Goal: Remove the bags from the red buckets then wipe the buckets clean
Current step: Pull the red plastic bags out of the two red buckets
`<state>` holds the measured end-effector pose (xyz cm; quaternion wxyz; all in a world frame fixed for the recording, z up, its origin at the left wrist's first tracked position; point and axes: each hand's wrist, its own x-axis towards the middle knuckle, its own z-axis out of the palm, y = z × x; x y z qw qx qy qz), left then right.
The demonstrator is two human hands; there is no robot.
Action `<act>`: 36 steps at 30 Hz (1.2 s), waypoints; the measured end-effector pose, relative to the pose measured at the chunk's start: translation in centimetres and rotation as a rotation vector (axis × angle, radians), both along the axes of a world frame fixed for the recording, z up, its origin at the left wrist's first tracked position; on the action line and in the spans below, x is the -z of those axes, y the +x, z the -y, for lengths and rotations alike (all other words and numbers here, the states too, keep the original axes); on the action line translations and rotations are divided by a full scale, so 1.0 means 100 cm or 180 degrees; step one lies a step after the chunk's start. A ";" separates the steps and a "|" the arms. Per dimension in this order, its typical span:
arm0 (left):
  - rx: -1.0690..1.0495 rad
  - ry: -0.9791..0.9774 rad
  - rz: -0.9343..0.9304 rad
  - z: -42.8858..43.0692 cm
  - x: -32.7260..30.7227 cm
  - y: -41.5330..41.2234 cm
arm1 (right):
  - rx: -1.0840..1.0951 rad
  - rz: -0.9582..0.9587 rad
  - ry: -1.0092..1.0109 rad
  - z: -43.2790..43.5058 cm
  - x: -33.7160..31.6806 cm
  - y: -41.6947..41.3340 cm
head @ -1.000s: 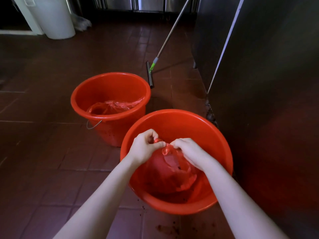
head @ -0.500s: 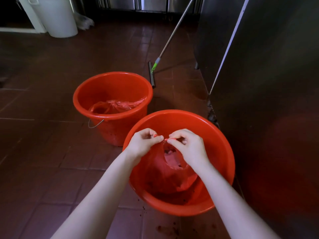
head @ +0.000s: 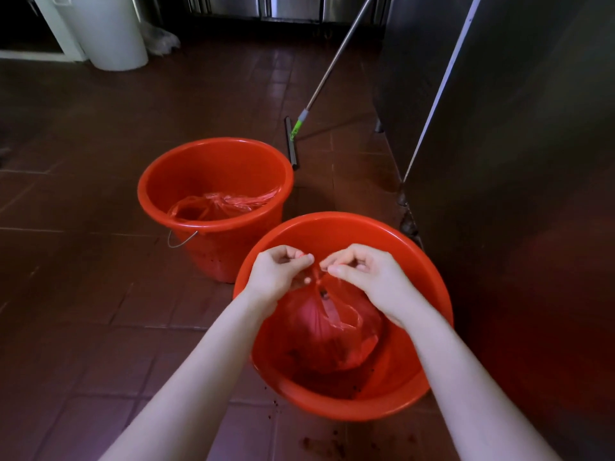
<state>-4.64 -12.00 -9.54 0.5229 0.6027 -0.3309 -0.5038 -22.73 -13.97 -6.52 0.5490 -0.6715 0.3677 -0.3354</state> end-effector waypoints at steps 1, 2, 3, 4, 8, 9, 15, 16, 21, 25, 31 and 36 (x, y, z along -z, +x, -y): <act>0.0048 -0.0012 -0.0217 0.000 -0.001 0.000 | -0.0003 0.0167 0.0163 -0.001 0.002 0.002; 0.0063 -0.0022 -0.0394 -0.001 -0.002 0.000 | -0.0027 0.0251 0.0288 -0.002 0.005 0.002; 0.0050 -0.0024 -0.0586 -0.002 -0.003 -0.001 | -0.0055 0.0244 0.0355 -0.003 0.007 0.001; 0.0016 -0.0010 -0.0791 -0.003 -0.003 -0.001 | -0.0081 0.0170 0.0375 -0.004 0.009 -0.002; 0.0113 0.0018 -0.1154 -0.005 -0.004 -0.005 | -0.0311 -0.0434 0.0133 -0.001 0.011 -0.019; 0.0223 0.0007 -0.1147 -0.005 -0.003 -0.008 | -0.0431 -0.0634 0.0042 0.002 0.009 -0.023; 0.0602 -0.0024 -0.0818 -0.004 -0.011 -0.016 | -0.0886 -0.1290 -0.0169 0.011 0.000 -0.038; 0.0659 -0.0038 -0.0703 -0.005 -0.013 -0.014 | -0.0910 -0.1407 -0.0264 0.011 0.000 -0.038; 0.1169 -0.0086 0.0493 -0.007 -0.021 0.002 | -0.1146 -0.2404 -0.1007 0.007 0.009 -0.026; 0.2219 -0.0792 0.3176 -0.007 -0.031 0.026 | -0.1306 -0.3137 -0.0974 0.011 0.019 -0.035; 0.2770 -0.1071 0.4060 -0.009 -0.038 0.042 | -0.1364 -0.3540 -0.1052 0.016 0.016 -0.021; 0.2720 -0.1097 0.4175 -0.014 -0.035 0.046 | -0.1371 -0.3612 -0.0985 0.015 0.016 -0.023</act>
